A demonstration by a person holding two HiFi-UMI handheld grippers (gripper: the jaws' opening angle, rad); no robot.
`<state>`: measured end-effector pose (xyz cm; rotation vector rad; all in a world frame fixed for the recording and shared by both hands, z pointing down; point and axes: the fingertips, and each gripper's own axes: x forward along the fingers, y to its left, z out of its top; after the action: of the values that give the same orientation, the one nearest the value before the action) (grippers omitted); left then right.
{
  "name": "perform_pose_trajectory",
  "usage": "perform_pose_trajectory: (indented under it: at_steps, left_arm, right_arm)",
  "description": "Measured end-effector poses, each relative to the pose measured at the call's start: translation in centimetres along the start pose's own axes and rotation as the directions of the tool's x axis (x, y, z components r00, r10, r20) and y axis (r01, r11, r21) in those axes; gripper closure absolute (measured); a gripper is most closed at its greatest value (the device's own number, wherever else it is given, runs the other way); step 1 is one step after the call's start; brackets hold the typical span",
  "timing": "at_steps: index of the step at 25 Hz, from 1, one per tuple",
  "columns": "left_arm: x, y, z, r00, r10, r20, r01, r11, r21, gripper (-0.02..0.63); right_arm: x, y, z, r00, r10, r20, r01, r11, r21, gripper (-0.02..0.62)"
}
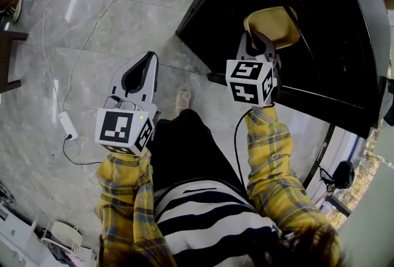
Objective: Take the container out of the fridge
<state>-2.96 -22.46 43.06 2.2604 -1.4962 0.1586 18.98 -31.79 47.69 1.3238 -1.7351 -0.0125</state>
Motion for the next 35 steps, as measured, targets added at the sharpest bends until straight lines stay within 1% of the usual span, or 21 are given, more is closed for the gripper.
perform_pose_trajectory:
  at_steps: [7,16,23,28,35]
  left_arm:
    - [-4.2,1.5,1.4,1.0,0.019,0.011,-0.019,1.0,0.003,0.587]
    - [-7.7,3.0,2.7,0.999,0.034,0.017,-0.035,0.999,0.02,0.588]
    - [-9.7,4.0,3.3,0.999,0.038,0.029,-0.039,0.999,0.028,0.588]
    - [-11.0,4.1,3.7,0.999,0.039,0.032,-0.04,0.998,0.045,0.588]
    - [-12.5,3.9,3.9,0.998,0.052,0.028,-0.053,0.996,0.067,0.588]
  right_arm:
    - [-4.4,3.3,1.8,0.999,0.036,0.037,-0.036,0.999,-0.009,0.554]
    - [-10.2,7.5,3.7,0.987,0.131,0.094,-0.132,0.991,0.006,0.554]
    - [-14.2,10.3,4.3,0.971,0.204,0.124,-0.202,0.979,-0.022,0.554]
    - [-16.6,11.7,4.3,0.96,0.241,0.142,-0.236,0.97,-0.049,0.554]
    - [-19.1,13.9,4.0,0.932,0.328,0.157,-0.32,0.945,-0.073,0.554]
